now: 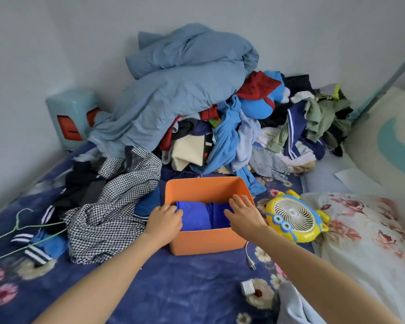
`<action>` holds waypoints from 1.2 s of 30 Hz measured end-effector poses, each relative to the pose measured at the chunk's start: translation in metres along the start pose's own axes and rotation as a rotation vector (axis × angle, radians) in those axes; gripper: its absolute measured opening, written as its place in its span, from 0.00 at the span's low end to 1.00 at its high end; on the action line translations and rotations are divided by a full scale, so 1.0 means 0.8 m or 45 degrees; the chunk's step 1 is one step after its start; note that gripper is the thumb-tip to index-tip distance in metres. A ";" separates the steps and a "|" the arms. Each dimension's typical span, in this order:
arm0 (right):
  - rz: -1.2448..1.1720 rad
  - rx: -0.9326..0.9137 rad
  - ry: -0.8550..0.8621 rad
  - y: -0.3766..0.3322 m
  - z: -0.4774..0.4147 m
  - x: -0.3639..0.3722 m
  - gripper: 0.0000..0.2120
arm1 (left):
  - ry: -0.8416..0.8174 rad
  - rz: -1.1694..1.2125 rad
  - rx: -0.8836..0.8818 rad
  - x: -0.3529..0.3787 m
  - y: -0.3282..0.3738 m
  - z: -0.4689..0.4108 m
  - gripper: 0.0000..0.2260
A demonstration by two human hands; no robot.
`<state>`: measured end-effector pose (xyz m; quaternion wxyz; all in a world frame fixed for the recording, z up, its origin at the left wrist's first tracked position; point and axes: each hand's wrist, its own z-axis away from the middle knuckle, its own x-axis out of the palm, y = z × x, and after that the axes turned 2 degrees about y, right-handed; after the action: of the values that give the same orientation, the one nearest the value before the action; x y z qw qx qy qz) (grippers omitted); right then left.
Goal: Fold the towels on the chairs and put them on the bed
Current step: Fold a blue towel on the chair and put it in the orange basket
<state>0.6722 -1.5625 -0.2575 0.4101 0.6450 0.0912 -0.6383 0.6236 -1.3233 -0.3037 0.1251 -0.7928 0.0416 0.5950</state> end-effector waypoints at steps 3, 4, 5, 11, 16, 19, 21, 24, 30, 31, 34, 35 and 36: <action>-0.003 -0.044 0.158 -0.014 0.008 -0.015 0.19 | 0.063 -0.054 -0.173 -0.033 -0.002 0.040 0.12; -0.015 -0.051 0.203 -0.021 0.013 -0.022 0.19 | 0.086 -0.053 -0.227 -0.042 0.001 0.053 0.14; -0.006 -0.085 0.265 -0.027 0.019 -0.026 0.20 | 0.114 -0.063 -0.276 -0.049 0.007 0.071 0.15; -0.123 -0.346 0.543 -0.083 0.049 -0.042 0.29 | 0.109 -0.120 -0.566 -0.087 0.058 0.187 0.16; -0.130 -0.649 0.548 -0.167 0.053 -0.071 0.32 | 0.068 -0.289 -0.873 -0.134 0.068 0.301 0.19; -0.132 -0.829 0.579 -0.233 0.058 -0.108 0.32 | -0.004 -0.348 -1.083 -0.167 0.068 0.378 0.21; -0.121 -0.936 0.614 -0.280 0.067 -0.135 0.33 | -0.038 -0.375 -1.230 -0.188 0.071 0.433 0.22; -0.063 -1.104 0.691 -0.351 0.086 -0.171 0.33 | -0.062 -0.420 -1.424 -0.213 0.077 0.520 0.21; -0.044 -1.372 0.819 -0.501 0.147 -0.233 0.32 | -0.162 -0.556 -1.790 -0.258 0.104 0.694 0.18; -0.043 -1.407 0.841 -0.526 0.159 -0.244 0.31 | -0.173 -0.556 -1.858 -0.265 0.109 0.723 0.17; -0.062 -1.528 0.893 -0.611 0.194 -0.272 0.33 | -0.139 -0.524 -2.005 -0.293 0.124 0.812 0.13; -0.068 -1.583 0.900 -0.643 0.207 -0.282 0.35 | -0.131 -0.546 -2.030 -0.305 0.129 0.842 0.13; -0.077 -1.611 0.929 -0.664 0.216 -0.290 0.36 | -0.124 -0.557 -2.041 -0.317 0.131 0.860 0.14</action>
<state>0.1630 -1.2363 -0.2420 0.6300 0.4535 0.5911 -0.2192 -0.1139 -1.2747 -0.2569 -0.3631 -0.6053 -0.5551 0.4401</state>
